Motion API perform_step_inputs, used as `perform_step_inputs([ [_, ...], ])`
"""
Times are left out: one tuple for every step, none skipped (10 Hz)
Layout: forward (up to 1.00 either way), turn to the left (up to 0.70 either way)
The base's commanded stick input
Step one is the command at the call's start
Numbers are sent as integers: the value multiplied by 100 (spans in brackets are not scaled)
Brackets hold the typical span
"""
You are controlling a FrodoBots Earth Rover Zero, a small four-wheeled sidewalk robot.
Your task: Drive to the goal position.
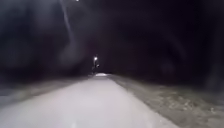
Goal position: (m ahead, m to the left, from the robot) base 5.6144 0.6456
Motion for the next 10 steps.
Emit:
perform_step_inputs([
  [100,26],
  [100,9],
  [100,0],
  [100,0],
  [100,0],
  [100,0],
  [100,0],
  [100,26],
  [100,8],
  [100,0],
])
